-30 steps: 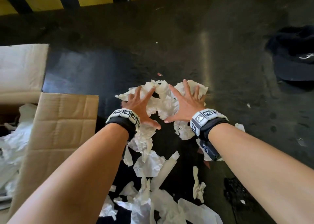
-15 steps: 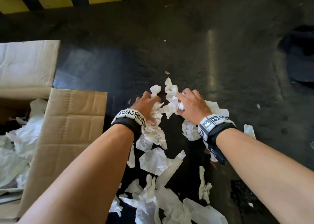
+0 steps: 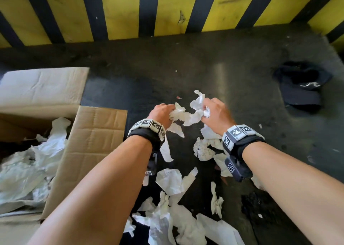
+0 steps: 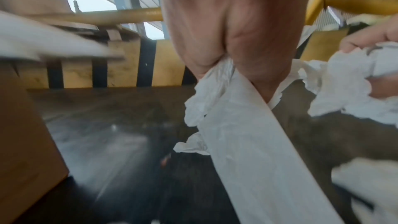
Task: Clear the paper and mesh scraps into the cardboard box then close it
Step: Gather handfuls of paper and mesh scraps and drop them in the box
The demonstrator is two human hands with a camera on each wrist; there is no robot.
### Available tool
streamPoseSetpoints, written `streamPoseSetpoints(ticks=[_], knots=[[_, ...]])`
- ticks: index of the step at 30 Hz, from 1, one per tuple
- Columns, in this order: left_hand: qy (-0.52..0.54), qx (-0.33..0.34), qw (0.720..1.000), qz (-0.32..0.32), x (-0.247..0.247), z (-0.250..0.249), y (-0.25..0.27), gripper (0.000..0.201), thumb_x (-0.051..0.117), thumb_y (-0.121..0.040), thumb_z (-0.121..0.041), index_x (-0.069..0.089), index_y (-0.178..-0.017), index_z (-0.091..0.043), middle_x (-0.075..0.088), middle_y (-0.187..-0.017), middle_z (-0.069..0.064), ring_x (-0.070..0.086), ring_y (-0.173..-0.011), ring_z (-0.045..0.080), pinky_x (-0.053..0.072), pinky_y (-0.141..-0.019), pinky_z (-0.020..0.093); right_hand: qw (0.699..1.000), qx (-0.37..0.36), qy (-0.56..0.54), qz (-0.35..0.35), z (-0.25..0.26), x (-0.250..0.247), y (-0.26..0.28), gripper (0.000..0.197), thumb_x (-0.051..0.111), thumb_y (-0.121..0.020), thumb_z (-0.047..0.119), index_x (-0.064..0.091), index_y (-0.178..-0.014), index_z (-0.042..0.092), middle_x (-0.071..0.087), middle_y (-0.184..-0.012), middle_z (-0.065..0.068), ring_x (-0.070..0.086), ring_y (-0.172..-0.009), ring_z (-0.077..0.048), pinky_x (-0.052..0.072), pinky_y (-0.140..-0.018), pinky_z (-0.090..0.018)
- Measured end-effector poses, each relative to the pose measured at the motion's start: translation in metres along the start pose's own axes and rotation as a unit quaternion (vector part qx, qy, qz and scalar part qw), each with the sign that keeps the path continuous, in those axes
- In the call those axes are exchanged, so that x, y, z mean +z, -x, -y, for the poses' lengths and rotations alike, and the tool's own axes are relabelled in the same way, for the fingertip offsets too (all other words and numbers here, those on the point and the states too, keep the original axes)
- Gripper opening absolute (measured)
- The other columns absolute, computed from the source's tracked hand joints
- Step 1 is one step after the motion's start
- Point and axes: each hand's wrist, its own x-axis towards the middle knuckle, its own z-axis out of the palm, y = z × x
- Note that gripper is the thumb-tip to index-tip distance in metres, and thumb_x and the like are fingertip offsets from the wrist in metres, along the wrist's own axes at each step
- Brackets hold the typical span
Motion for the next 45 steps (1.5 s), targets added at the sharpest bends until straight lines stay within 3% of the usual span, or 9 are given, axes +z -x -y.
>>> streamPoseSetpoints(ticks=[6, 11, 14, 18, 21, 25, 32, 39, 45], knots=[[0.025, 0.033, 0.991, -0.13, -0.102, -0.003, 0.04, 0.025, 0.066, -0.086, -0.018, 0.062, -0.11, -0.012, 0.065, -0.104, 0.014, 0.061, -0.097, 0.033, 0.044, -0.074, 0.032, 0.997, -0.019, -0.023, -0.077, 0.074, -0.065, 0.01, 0.02, 0.071, -0.079, 0.011, 0.058, -0.094, 0.015, 0.054, -0.093, -0.006, 0.055, -0.077, -0.029, 0.046, -0.062, -0.031], [0.042, 0.026, 0.975, -0.216, -0.183, 0.037, 0.105, 0.031, 0.067, -0.087, -0.02, 0.062, -0.117, -0.013, 0.065, -0.109, 0.013, 0.06, -0.1, 0.031, 0.045, -0.081, 0.032, 0.991, -0.07, -0.041, -0.107, 0.17, -0.077, 0.018, 0.02, 0.072, -0.079, 0.013, 0.058, -0.094, 0.015, 0.055, -0.094, -0.006, 0.05, -0.078, -0.023, 0.031, -0.054, -0.024], [0.026, -0.004, 0.964, -0.264, -0.216, 0.09, 0.149, 0.029, 0.066, -0.087, -0.019, 0.061, -0.114, -0.011, 0.064, -0.107, 0.014, 0.06, -0.099, 0.032, 0.039, -0.077, 0.027, 0.984, -0.119, -0.078, -0.108, 0.237, -0.061, 0.025, 0.023, 0.073, -0.076, 0.013, 0.056, -0.09, 0.017, 0.055, -0.091, -0.003, 0.049, -0.077, -0.019, 0.028, -0.054, -0.017], [0.011, -0.074, 0.953, -0.293, -0.232, 0.173, 0.208, 0.026, 0.065, -0.087, -0.017, 0.059, -0.112, -0.011, 0.062, -0.105, 0.015, 0.059, -0.093, 0.031, 0.038, -0.073, 0.03, 0.976, -0.166, -0.125, -0.073, 0.322, -0.018, 0.041, 0.024, 0.076, -0.075, 0.015, 0.058, -0.092, 0.014, 0.06, -0.095, -0.005, 0.052, -0.08, -0.018, 0.036, -0.06, -0.024], [0.021, -0.118, 0.942, -0.312, -0.225, 0.231, 0.244, 0.036, 0.063, -0.089, -0.018, 0.058, -0.124, -0.013, 0.06, -0.115, 0.016, 0.059, -0.102, 0.033, 0.042, -0.081, 0.033, 0.969, -0.199, -0.144, -0.029, 0.375, 0.022, 0.054, 0.022, 0.076, -0.079, 0.019, 0.059, -0.093, 0.013, 0.059, -0.094, -0.006, 0.055, -0.082, -0.019, 0.036, -0.061, -0.018], [0.036, -0.164, 0.932, -0.321, -0.205, 0.289, 0.277, 0.039, 0.062, -0.091, -0.023, 0.055, -0.127, -0.013, 0.055, -0.115, 0.019, 0.057, -0.106, 0.039, 0.045, -0.086, 0.038, 0.971, -0.192, -0.14, 0.013, 0.423, 0.074, 0.064, 0.027, 0.074, -0.085, 0.031, 0.058, -0.1, 0.016, 0.06, -0.103, -0.009, 0.059, -0.091, -0.023, 0.044, -0.072, -0.028], [0.051, -0.184, 0.965, -0.177, -0.178, 0.349, 0.299, 0.087, 0.067, -0.073, -0.065, 0.038, -0.146, -0.029, 0.048, -0.143, 0.007, 0.052, -0.126, 0.027, 0.041, -0.105, 0.036, 0.975, -0.15, -0.107, 0.123, 0.448, 0.128, 0.066, 0.062, 0.077, -0.078, 0.05, 0.051, -0.129, 0.027, 0.051, -0.133, -0.005, 0.052, -0.12, -0.021, 0.045, -0.095, -0.034], [0.017, -0.2, 0.965, -0.169, -0.185, 0.356, 0.303, 0.058, 0.057, -0.092, -0.052, 0.045, -0.143, -0.028, 0.058, -0.135, 0.005, 0.055, -0.121, 0.023, 0.04, -0.098, 0.03, 0.975, -0.147, -0.132, 0.106, 0.439, 0.124, 0.064, 0.036, 0.059, -0.093, 0.044, 0.058, -0.126, 0.03, 0.067, -0.12, 0.002, 0.065, -0.107, -0.016, 0.056, -0.088, -0.039], [0.021, -0.135, 0.979, -0.149, -0.209, 0.292, 0.26, 0.046, 0.057, -0.094, -0.048, 0.054, -0.135, -0.027, 0.059, -0.132, 0.003, 0.057, -0.116, 0.023, 0.039, -0.085, 0.026, 0.987, -0.143, -0.043, 0.05, 0.388, 0.066, 0.07, 0.031, 0.057, -0.094, 0.036, 0.057, -0.125, 0.034, 0.066, -0.123, 0.002, 0.063, -0.111, -0.021, 0.055, -0.09, -0.042]])
